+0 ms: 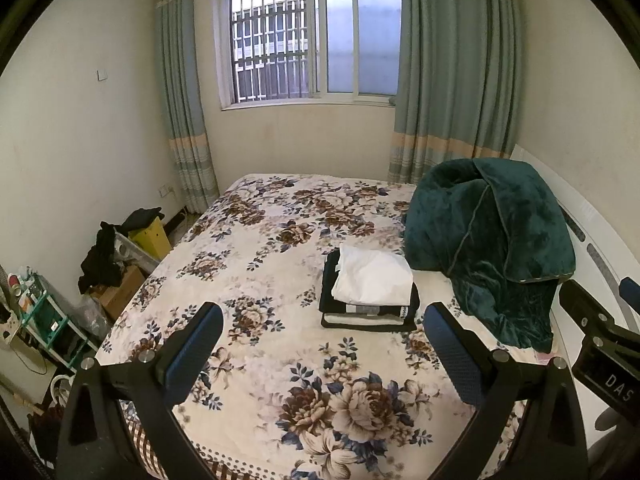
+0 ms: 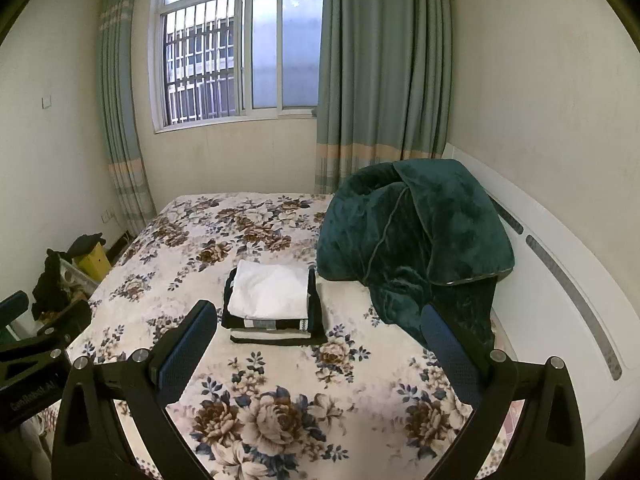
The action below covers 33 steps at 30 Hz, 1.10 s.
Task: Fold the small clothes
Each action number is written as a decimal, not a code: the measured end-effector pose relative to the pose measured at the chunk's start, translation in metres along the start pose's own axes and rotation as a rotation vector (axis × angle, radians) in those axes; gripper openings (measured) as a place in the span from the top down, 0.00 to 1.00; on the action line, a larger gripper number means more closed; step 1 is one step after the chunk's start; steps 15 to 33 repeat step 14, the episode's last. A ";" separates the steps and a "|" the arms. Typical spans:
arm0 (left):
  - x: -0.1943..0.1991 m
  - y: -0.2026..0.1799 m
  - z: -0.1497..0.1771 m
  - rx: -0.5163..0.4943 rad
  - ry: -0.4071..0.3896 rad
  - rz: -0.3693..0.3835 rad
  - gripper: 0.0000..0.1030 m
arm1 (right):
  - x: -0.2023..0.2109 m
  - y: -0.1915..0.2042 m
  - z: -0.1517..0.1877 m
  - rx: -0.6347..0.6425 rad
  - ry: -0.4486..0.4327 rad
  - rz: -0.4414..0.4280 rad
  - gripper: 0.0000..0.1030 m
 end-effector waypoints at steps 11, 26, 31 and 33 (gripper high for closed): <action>0.001 0.000 0.000 -0.005 0.000 -0.012 0.00 | 0.001 0.000 0.000 -0.001 -0.001 0.001 0.00; 0.002 -0.001 0.000 -0.003 -0.002 -0.008 0.00 | 0.001 -0.001 0.000 0.000 -0.002 0.004 0.00; 0.002 -0.001 0.000 -0.003 -0.002 -0.008 0.00 | 0.001 -0.001 0.000 0.000 -0.002 0.004 0.00; 0.002 -0.001 0.000 -0.003 -0.002 -0.008 0.00 | 0.001 -0.001 0.000 0.000 -0.002 0.004 0.00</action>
Point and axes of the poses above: each gripper's, at about its wrist camera, not at the fingertips, and x roughly against the way its jaws point, y to its left, z to its underside, the point moved 3 cm from there along -x, roughly the way its jaws point, and after that the axes turned 8 degrees about -y, right-handed, at the moved point
